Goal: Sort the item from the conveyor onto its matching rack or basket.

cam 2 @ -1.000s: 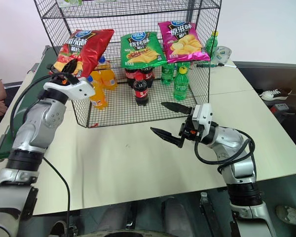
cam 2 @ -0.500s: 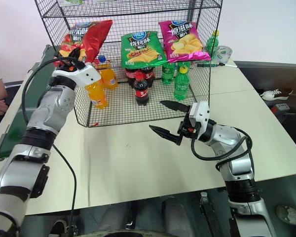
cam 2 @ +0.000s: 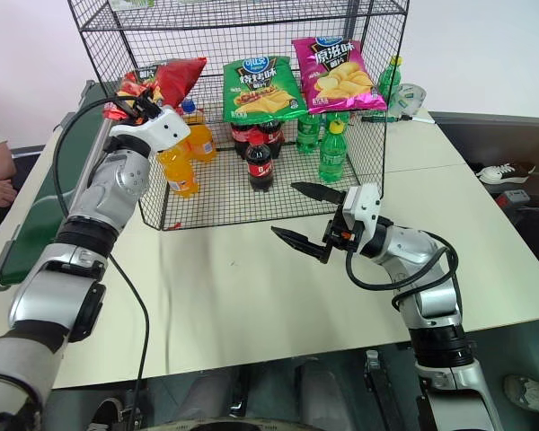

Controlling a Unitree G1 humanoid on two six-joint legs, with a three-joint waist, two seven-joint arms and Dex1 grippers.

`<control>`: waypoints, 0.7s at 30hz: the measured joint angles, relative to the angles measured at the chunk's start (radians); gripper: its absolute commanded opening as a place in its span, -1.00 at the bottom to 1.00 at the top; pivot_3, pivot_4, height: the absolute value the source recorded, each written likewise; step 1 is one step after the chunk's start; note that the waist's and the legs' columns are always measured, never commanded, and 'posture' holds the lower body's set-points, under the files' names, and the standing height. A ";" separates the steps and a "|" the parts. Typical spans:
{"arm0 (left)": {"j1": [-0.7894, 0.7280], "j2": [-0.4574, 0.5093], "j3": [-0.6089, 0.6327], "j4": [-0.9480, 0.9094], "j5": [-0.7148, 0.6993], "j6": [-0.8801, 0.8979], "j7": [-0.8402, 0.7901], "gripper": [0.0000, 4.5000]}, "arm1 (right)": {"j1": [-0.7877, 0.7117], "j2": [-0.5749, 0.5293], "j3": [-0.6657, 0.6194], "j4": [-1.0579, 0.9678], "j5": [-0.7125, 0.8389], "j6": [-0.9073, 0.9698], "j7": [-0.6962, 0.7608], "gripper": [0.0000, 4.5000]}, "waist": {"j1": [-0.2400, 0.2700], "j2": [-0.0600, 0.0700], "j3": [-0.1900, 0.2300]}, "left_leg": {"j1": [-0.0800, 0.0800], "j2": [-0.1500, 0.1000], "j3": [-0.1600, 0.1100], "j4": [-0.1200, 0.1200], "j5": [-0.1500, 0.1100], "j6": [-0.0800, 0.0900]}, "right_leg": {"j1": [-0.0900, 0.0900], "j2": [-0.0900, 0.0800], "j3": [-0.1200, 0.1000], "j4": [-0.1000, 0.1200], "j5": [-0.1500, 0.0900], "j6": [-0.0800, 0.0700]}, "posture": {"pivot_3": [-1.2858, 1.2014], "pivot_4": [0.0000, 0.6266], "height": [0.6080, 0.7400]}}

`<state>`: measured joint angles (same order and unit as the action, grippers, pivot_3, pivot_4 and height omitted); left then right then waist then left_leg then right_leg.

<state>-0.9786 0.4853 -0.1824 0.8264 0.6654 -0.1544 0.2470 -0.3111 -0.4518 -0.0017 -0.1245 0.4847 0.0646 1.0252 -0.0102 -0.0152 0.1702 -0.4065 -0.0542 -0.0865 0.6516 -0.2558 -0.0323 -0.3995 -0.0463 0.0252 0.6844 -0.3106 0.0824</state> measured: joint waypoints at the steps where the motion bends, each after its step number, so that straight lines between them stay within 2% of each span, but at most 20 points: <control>1: -0.003 0.000 0.000 0.006 -0.001 -0.007 0.009 -0.28 | 0.000 0.000 0.000 0.000 0.000 0.000 -0.001 1.00 | 0.000 0.000 0.000 | 0.000 0.000 0.000 0.000 0.000 0.000 | 0.000 0.000 0.000 0.000 0.000 0.000 | 0.03 -0.52 1.00; 7: -0.034 0.000 -0.001 0.019 -0.004 -0.032 0.061 0.99 | 0.001 0.000 0.001 0.000 0.000 0.001 -0.007 1.00 | -0.001 0.000 0.000 | 0.000 0.000 0.000 0.000 0.000 0.000 | 0.000 0.000 0.000 0.000 0.000 0.000 | 0.03 -0.52 1.00; 13: -0.010 -0.016 -0.008 -0.039 -0.031 -0.050 0.029 0.99 | 0.003 0.000 0.002 0.000 0.000 0.001 -0.009 1.00 | 0.002 0.000 0.000 | 0.000 0.000 0.000 0.001 0.000 0.000 | 0.000 0.000 0.000 0.001 0.000 0.000 | 0.03 -0.52 1.00; 21: 0.205 0.022 -0.003 -0.387 -0.063 0.006 -0.105 0.99 | 0.023 -0.006 -0.003 0.000 0.001 0.001 -0.009 1.00 | -0.003 0.000 0.000 | 0.000 0.000 0.000 0.000 0.001 -0.001 | -0.001 0.000 0.002 0.002 0.000 0.000 | 0.03 -0.52 1.00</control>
<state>-0.7737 0.5072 -0.1853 0.4396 0.6020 -0.1483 0.1418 -0.2886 -0.4580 -0.0048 -0.1241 0.4856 0.0659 1.0164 -0.0136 -0.0152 0.1700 -0.4065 -0.0540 -0.0867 0.6514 -0.2553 -0.0332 -0.4006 -0.0462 0.0269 0.6860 -0.3105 0.0824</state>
